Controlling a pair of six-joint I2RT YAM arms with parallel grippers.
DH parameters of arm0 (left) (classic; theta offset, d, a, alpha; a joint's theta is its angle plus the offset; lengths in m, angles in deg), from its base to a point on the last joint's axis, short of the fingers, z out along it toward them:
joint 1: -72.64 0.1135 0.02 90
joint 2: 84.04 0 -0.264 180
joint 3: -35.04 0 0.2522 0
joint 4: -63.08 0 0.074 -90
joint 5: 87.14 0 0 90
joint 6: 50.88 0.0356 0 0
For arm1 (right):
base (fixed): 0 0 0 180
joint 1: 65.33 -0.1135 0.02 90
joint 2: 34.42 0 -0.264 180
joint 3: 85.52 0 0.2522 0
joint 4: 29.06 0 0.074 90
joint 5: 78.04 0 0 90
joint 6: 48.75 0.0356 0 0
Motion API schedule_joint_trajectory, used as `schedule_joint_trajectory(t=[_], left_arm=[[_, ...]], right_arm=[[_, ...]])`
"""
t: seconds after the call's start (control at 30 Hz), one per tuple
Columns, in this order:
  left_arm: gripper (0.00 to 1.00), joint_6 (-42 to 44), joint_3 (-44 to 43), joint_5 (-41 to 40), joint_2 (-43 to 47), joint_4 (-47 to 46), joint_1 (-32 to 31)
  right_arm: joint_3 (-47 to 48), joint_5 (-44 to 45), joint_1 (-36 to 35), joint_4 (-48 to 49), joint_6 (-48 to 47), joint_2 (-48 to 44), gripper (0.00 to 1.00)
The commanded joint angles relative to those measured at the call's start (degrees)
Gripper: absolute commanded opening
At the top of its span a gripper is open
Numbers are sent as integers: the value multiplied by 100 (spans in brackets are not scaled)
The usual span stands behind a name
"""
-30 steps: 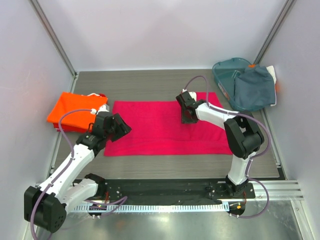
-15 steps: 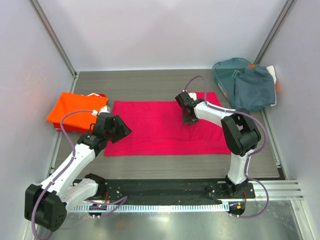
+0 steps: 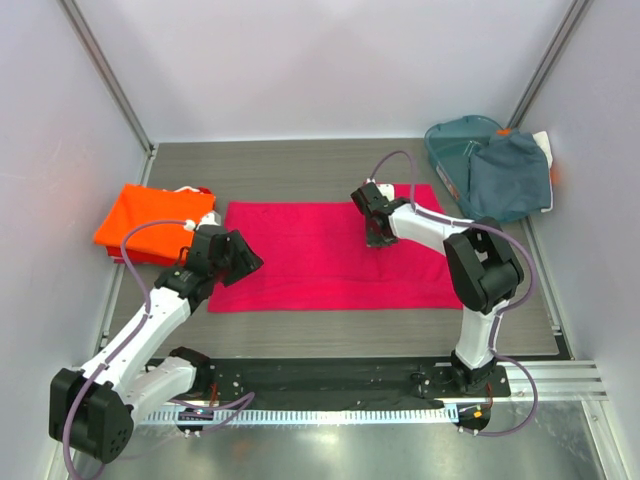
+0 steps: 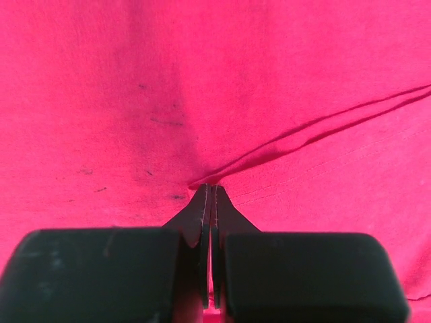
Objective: Fold and stack the t-shirts
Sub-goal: Fold the tshirt
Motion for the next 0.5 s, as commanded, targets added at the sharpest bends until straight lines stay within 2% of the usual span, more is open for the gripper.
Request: schedule_joint_trajectory(t=[0.0,0.47], left_arm=[[56,132,10,-9,58,-143,-19],[56,149,71,26,14,-152,-19]], right_arm=[[-60,293,-24,376,171,-464,1],[371,539,11,376,206,-263,1]])
